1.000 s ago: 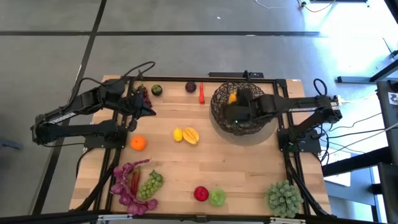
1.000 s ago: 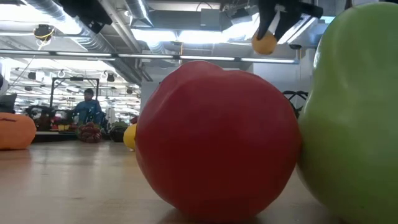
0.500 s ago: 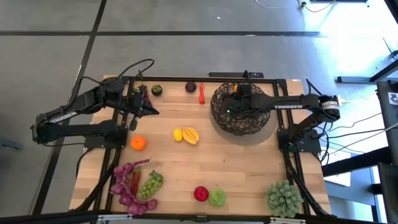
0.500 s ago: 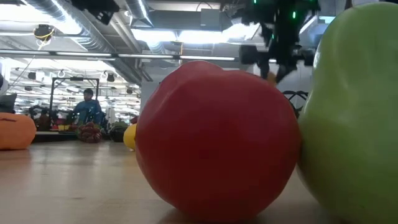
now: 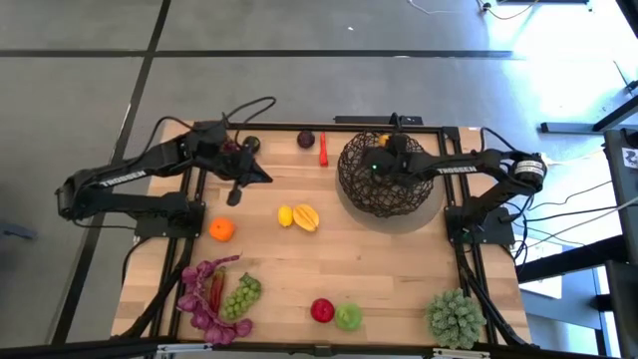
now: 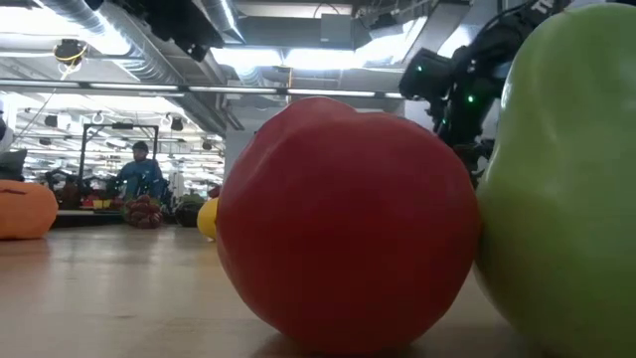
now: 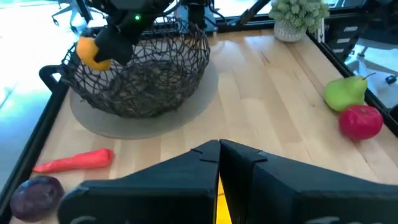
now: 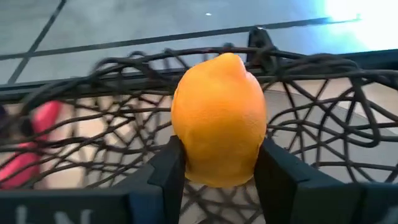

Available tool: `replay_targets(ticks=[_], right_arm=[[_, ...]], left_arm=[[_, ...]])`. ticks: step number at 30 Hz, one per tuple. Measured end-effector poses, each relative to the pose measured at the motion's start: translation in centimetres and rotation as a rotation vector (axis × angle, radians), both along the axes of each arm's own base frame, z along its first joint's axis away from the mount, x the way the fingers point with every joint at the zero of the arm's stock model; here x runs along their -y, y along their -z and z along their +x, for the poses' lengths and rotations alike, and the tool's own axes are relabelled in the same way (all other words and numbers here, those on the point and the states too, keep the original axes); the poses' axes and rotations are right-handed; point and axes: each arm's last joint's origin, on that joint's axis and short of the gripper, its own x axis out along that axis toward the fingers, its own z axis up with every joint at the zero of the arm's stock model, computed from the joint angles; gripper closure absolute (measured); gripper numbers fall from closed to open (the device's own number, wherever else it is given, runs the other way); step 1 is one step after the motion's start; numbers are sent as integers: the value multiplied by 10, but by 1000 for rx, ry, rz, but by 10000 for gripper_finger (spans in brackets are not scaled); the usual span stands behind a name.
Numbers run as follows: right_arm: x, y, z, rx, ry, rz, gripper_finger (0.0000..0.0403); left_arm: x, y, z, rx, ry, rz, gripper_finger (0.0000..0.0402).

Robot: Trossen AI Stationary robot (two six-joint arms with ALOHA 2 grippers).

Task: Build produce basket
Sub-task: Put the lemon into the black wire basket

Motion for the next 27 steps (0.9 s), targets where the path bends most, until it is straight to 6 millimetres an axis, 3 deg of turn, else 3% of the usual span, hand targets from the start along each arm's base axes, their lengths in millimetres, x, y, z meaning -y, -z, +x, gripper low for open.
replay_targets(ticks=[6,27], right_arm=[[7,13,-11,-42,11,49,259],[19,30,-7,-20,-30,166,243]], left_arm=[[-6,-2,7,39,-33,27,401],[-15,-4,4,58,-100,50,401]])
